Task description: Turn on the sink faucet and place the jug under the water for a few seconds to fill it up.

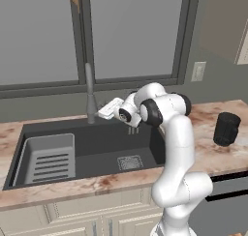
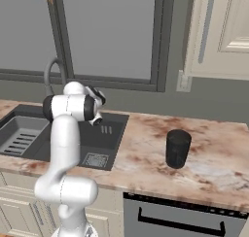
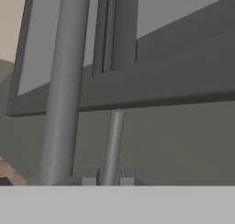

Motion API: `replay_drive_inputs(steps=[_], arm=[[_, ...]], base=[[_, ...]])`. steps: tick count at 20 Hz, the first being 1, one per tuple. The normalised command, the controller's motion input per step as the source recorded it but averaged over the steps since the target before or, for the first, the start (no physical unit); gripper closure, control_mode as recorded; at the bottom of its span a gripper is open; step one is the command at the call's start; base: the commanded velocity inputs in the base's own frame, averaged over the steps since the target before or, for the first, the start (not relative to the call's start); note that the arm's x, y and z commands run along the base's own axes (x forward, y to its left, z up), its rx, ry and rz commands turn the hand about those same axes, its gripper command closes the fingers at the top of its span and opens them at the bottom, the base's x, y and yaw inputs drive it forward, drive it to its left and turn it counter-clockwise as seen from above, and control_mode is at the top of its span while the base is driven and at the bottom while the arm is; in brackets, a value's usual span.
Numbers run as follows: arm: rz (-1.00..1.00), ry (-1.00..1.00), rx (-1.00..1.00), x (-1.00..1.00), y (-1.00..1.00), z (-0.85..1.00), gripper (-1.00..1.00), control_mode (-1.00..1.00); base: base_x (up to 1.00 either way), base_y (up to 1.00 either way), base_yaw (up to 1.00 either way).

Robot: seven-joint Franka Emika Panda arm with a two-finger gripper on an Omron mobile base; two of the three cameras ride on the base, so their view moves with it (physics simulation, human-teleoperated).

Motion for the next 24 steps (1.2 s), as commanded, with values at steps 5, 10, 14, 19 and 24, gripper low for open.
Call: replay_drive_inputs(steps=[5, 10, 14, 19, 24], arm=[[-0.14, 0.03, 0.26, 0.09, -0.71, 0.00, 1.00, -1.00], [-0.08, 0.06, 0.26, 0.20, -0.79, 0.00, 1.00, -1.00], [-0.02, 0.10, 0.19, 0.23, -0.63, 0.00, 1.00, -1.00], [0.00, 0.15, 0.07, 0.12, -0.33, -0.03, 1.00, -1.00], [0.00, 0.06, 0.00, 0.00, 0.00, -0.06, 1.00, -1.00]], base=[[0.00, 0.00, 0.00], [0.00, 0.00, 0.00], [0.00, 0.00, 0.00], [0.00, 0.00, 0.00], [0.00, 0.00, 0.00]])
